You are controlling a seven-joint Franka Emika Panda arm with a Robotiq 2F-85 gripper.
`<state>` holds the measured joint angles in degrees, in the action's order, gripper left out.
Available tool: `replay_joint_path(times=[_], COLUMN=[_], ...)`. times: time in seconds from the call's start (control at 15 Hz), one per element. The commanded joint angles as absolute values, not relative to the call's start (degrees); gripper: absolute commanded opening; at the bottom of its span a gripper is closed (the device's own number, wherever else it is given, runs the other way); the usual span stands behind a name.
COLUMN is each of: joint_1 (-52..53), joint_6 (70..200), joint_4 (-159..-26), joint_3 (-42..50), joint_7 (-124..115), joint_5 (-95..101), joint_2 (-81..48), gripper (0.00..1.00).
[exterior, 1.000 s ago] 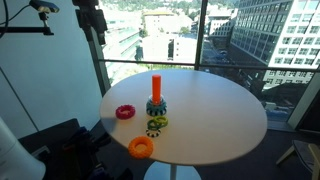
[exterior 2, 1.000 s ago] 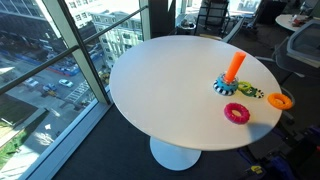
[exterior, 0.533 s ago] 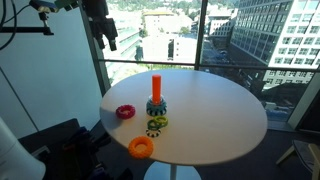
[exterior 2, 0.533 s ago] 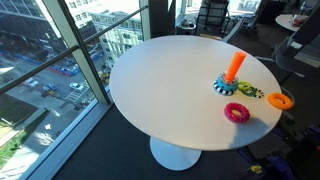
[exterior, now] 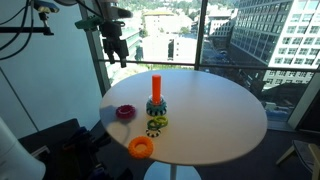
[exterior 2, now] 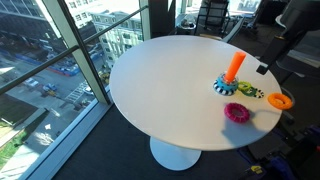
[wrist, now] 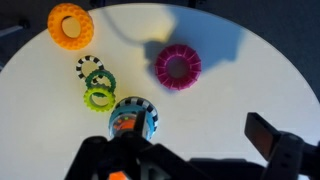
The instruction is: Put the pink toy around the block
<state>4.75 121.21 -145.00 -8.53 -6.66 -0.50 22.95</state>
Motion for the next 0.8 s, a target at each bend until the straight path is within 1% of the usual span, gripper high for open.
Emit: replay_joint_path(times=[0.0,0.47,0.73], joint_1=[5.0,5.1,4.4], joint_6=[124.6,124.5,124.2], joint_4=[-145.0,-145.2,-145.4], joint_3=[-7.0,-7.2,-7.1], joint_7=[-5.2,-6.5,-8.6], joint_5=[-1.3,-0.5,-0.2], joint_2=[18.3,16.9,14.0], gripper=[1.0,1.0,1.0])
